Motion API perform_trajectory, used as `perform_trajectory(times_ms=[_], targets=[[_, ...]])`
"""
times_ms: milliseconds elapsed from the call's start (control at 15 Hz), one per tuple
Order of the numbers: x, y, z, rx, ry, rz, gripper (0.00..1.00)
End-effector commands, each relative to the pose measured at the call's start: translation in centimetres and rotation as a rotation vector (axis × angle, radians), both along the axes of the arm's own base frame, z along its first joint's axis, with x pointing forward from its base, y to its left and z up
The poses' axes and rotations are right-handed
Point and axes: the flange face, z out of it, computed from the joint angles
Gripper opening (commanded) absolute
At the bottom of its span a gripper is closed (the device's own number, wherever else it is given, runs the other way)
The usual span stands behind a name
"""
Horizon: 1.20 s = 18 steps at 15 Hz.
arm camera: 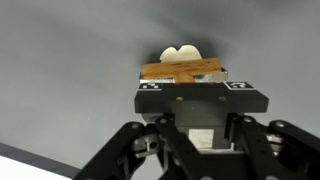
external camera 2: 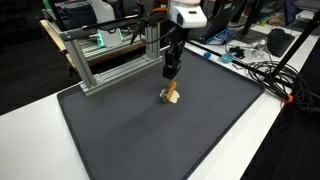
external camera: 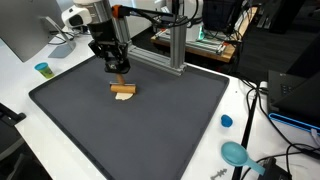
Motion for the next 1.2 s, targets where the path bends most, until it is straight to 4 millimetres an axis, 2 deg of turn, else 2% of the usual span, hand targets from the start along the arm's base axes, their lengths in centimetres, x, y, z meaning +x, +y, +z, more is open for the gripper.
perform_trajectory(times_ms=[0,533,667,733,933,1133], targets=[[-0.3,0.1,-3.0,-0.035,0.086,0.012,0.22],[-1.3,-0.1,-4.5,-0.099,0.215,0.007,0.22],[-1.3,-1.0,-2.5,-0.094,0.193,-0.045,0.22],[-1.7,-1.8,-0.5,-0.084,0.172,-0.093,0.22],[-4.2,-3.1,4.5,-0.036,0.136,-0.239,0.22],[-7.0,-3.3,9.2,0.001,0.075,-0.343,0.22]])
